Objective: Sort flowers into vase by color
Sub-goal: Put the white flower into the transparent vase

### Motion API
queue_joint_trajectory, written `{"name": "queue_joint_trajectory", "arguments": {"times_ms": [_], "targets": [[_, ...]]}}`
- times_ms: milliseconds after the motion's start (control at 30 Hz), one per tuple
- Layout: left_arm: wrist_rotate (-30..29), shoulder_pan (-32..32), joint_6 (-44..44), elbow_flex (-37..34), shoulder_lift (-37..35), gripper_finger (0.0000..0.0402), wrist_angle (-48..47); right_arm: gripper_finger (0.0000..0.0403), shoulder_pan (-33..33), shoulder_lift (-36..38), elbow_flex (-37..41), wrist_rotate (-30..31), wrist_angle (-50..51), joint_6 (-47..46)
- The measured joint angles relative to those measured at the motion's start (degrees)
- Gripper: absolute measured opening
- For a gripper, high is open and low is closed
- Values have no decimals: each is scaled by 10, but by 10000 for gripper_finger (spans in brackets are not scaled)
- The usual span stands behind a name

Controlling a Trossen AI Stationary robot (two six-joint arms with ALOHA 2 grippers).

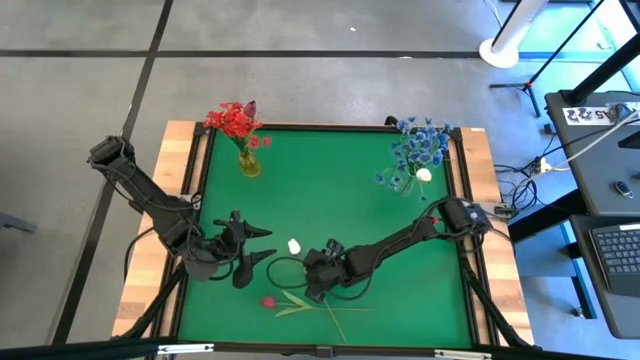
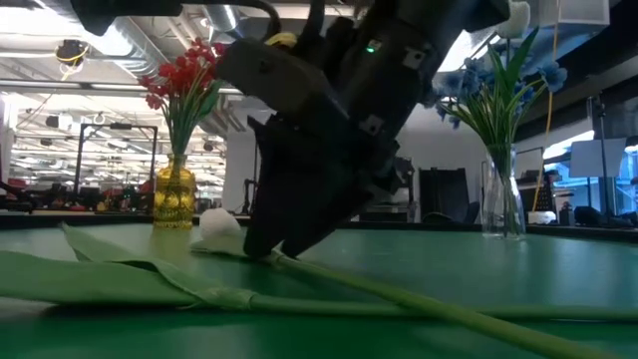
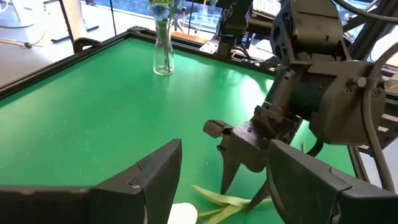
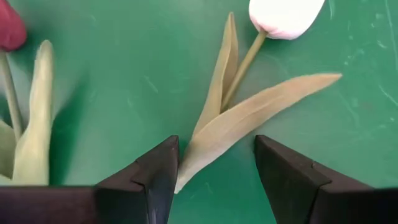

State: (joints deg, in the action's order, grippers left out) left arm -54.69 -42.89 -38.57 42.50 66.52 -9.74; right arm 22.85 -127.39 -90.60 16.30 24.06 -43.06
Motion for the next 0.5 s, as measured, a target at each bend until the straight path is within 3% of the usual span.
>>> {"name": "queue_joint_trajectory", "arguments": {"times_ms": [333,500], "targets": [[0,0,8,0,0,234,-1,207,0,3,-1,-9,39,0],[0,0,10,0,0,234,-1,161,-5,4,-1,-27,50,1]]}}
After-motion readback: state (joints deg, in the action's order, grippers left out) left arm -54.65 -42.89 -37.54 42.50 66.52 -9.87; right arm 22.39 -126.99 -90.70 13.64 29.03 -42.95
